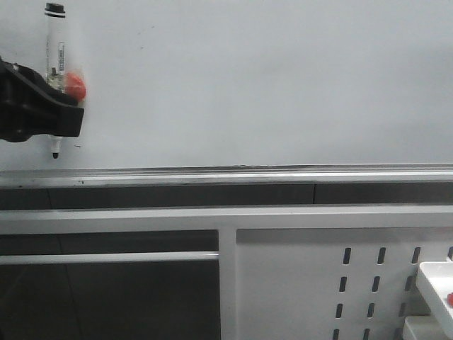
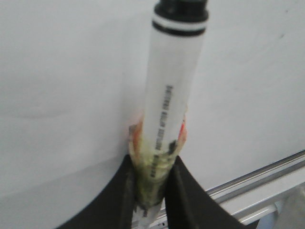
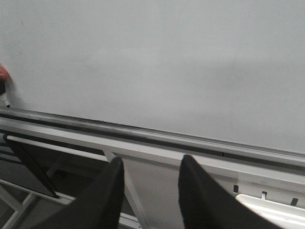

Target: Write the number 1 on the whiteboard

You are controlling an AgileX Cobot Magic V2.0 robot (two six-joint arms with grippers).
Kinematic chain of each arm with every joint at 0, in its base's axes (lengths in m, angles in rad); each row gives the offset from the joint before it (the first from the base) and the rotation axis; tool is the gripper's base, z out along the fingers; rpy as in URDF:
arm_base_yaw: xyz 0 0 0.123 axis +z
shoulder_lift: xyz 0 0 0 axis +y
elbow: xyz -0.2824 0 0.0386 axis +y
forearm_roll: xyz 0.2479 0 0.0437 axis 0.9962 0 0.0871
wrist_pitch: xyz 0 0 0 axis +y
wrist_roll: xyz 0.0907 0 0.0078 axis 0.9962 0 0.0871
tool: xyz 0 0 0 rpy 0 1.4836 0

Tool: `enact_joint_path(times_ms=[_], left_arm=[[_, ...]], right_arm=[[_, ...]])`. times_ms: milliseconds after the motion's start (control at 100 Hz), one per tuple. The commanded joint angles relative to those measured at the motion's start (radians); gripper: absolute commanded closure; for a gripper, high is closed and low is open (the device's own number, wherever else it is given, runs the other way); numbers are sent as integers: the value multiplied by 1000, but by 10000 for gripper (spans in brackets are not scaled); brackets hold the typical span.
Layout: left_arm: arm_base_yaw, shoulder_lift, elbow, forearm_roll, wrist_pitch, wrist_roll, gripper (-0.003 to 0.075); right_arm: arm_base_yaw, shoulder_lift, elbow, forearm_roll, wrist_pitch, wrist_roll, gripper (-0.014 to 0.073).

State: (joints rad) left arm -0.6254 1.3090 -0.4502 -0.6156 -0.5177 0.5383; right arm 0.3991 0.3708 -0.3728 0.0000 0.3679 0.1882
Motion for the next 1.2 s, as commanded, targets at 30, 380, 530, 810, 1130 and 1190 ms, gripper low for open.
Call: enact_joint_path(times_ms=[30,380,530,810,1130,1190], left_arm=[[-2,-45,-33,71,-69,-4,740],[-312,-250,-88,560,261,3,740],[-396,-248,-155,664,443,3,740],[-407,-248,-202,679,507,3,740],[-407,-248,-202,679,518,3,740],[-407,-248,-202,679,518,3,740]], right_arm=[[-2,16,-38,0,-26,-12,348],[270,121,-261,299,62,-580,348],[398,279,-360,299,94,-695,292],[506,518,-470,299,118,-748,230],[555,563,-480,297,-36,-748,231],[555,570,-480,304,-35,-748,235]])
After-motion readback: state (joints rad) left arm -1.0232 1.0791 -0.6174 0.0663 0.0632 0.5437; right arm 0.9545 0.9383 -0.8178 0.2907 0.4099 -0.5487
